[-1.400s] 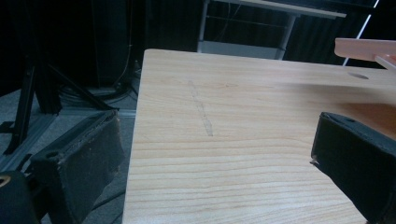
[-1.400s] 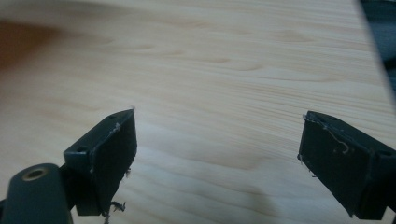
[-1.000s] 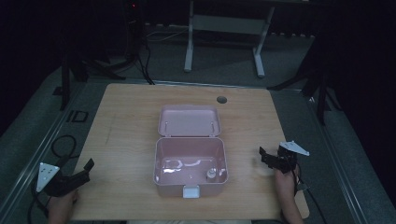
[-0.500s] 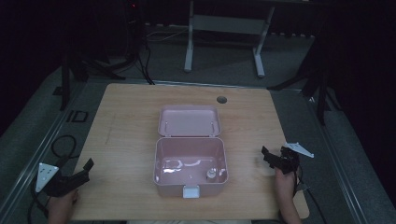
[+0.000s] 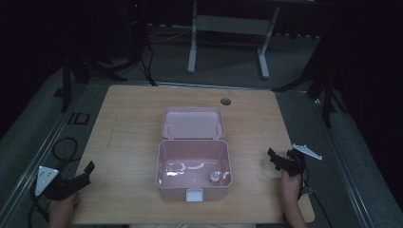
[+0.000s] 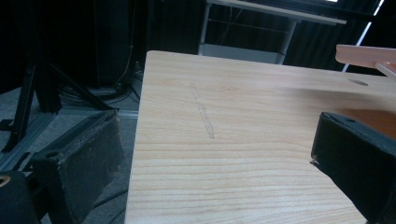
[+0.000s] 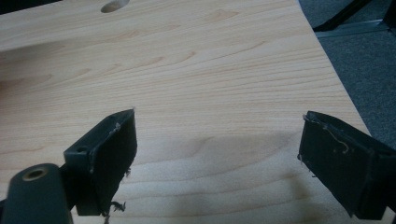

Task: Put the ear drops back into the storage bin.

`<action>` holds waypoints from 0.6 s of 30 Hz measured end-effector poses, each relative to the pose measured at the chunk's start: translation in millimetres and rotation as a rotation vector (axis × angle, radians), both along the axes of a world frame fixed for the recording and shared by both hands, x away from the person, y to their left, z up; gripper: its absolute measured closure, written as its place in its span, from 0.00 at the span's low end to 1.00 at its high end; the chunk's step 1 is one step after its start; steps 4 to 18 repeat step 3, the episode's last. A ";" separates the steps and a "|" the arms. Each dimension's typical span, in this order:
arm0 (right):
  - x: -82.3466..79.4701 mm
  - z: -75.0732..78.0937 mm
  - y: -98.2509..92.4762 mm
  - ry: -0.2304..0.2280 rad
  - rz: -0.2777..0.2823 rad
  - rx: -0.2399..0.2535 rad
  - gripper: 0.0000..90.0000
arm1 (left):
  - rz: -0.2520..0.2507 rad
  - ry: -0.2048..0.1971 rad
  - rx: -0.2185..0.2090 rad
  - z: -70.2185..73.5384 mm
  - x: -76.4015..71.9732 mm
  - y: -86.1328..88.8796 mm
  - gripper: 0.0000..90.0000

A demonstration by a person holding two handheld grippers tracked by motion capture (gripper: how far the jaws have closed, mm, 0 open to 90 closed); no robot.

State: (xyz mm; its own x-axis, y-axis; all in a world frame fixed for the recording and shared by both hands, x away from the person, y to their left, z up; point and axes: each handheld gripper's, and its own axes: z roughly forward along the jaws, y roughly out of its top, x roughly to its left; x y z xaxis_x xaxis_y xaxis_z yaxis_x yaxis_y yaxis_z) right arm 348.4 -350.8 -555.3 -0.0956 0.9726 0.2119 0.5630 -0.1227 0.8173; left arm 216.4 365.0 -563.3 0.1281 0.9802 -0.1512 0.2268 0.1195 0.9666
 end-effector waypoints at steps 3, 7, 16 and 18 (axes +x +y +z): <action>-0.1 0.0 -0.1 0.001 0.000 0.006 0.12 | 0.000 0.001 0.000 0.0 0.1 0.0 0.03; -0.1 0.0 -0.1 0.001 0.000 0.006 0.12 | 0.000 0.001 0.000 0.0 0.1 0.0 0.03; -0.1 0.0 -0.1 0.001 0.000 0.006 0.12 | 0.000 0.001 0.000 0.0 0.1 0.0 0.03; -0.1 0.0 -0.1 0.001 0.000 0.006 0.12 | 0.000 0.001 0.000 0.0 0.1 0.0 0.03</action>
